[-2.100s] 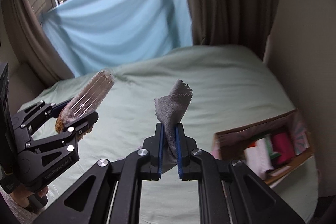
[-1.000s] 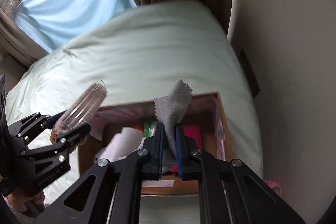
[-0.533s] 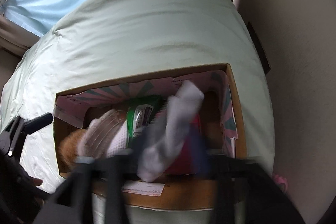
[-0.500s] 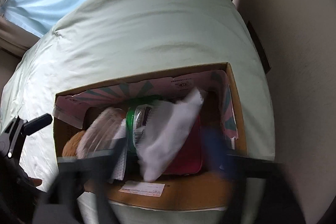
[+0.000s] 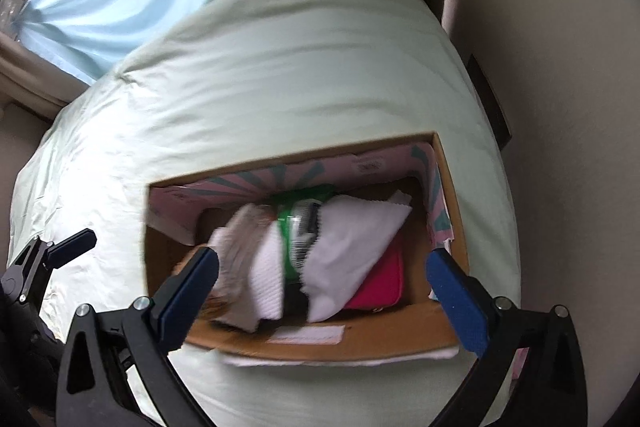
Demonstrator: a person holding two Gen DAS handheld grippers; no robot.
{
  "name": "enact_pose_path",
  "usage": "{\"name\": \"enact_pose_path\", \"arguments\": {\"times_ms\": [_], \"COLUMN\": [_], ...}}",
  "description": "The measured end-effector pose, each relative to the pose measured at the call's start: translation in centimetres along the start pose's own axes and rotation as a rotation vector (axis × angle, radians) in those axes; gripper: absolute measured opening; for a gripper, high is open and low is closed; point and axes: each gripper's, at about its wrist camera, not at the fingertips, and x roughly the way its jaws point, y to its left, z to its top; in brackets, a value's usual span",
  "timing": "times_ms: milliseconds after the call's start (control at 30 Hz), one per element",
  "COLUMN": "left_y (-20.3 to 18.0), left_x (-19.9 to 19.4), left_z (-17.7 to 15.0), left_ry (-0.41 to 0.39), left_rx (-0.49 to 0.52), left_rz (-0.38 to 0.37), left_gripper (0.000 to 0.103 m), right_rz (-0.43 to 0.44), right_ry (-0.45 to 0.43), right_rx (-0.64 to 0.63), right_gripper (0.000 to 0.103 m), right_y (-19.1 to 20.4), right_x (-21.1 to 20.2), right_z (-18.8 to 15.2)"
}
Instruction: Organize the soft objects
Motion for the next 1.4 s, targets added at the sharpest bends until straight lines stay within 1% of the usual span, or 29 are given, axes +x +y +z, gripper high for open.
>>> {"name": "enact_pose_path", "arguments": {"times_ms": [200, 267, 367, 467, 600, 667, 767, 833, 900, 1000, 1067, 1167, 1267, 1400], "left_y": [2.8, 4.2, 6.4, 8.7, 12.1, 13.6, 14.9, 15.4, 15.6, 15.8, 16.1, 16.6, 16.9, 17.1], "left_x": [-7.3, -10.2, -14.9, -19.2, -24.8, -27.8, -31.0, -33.0, -34.4, -36.0, -36.8, -37.2, -37.3, -37.1], "left_z": [-0.4, -0.8, -1.6, -2.4, -3.8, -5.1, -6.8, -8.0, -9.1, -10.5, -11.3, -11.9, -12.5, -12.9], "left_ry": [-0.084, -0.120, -0.198, -0.272, -0.367, -0.432, -0.502, -0.539, -0.570, -0.612, -0.625, -0.624, -0.628, -0.631], "left_rx": [-0.058, -0.086, -0.119, -0.139, -0.218, -0.267, -0.296, -0.301, -0.298, -0.308, -0.320, -0.331, -0.333, -0.337], "left_rz": [0.014, 0.019, 0.016, 0.065, 0.108, 0.127, 0.151, 0.191, 0.231, 0.291, 0.314, 0.311, 0.306, 0.284], "left_gripper": [0.103, 0.103, 0.103, 0.103, 0.103, 0.103, 0.103, 0.103, 0.103, 0.103, 0.103, 0.103, 0.103, 0.103], "right_rz": [0.012, 0.015, 0.022, 0.035, 0.033, 0.039, 0.032, 0.030, 0.035, 0.023, 0.007, -0.006, -0.044, -0.045], "right_ry": [-0.068, -0.092, -0.129, -0.151, -0.249, -0.294, -0.370, -0.420, -0.472, -0.539, -0.566, -0.596, -0.636, -0.636], "right_rx": [-0.031, -0.031, -0.033, -0.086, -0.130, -0.149, -0.184, -0.211, -0.228, -0.234, -0.246, -0.251, -0.255, -0.237], "right_gripper": [0.103, 0.103, 0.103, 0.103, 0.103, 0.103, 0.103, 0.103, 0.103, 0.103, 0.103, 0.103, 0.103, 0.103], "right_y": [5.0, 6.6, 9.4, 12.7, 17.0, 18.9, 21.6, 23.1, 24.5, 25.6, 26.1, 26.8, 27.4, 27.4], "right_x": [-6.7, -8.8, -12.2, -15.0, -19.0, -20.7, -23.3, -24.7, -26.0, -27.2, -27.5, -27.6, -28.0, -28.0], "right_z": [0.0, -0.1, -0.4, -0.9, -2.0, -2.6, -3.6, -4.3, -5.1, -6.2, -6.7, -7.5, -8.2, -8.3]}}
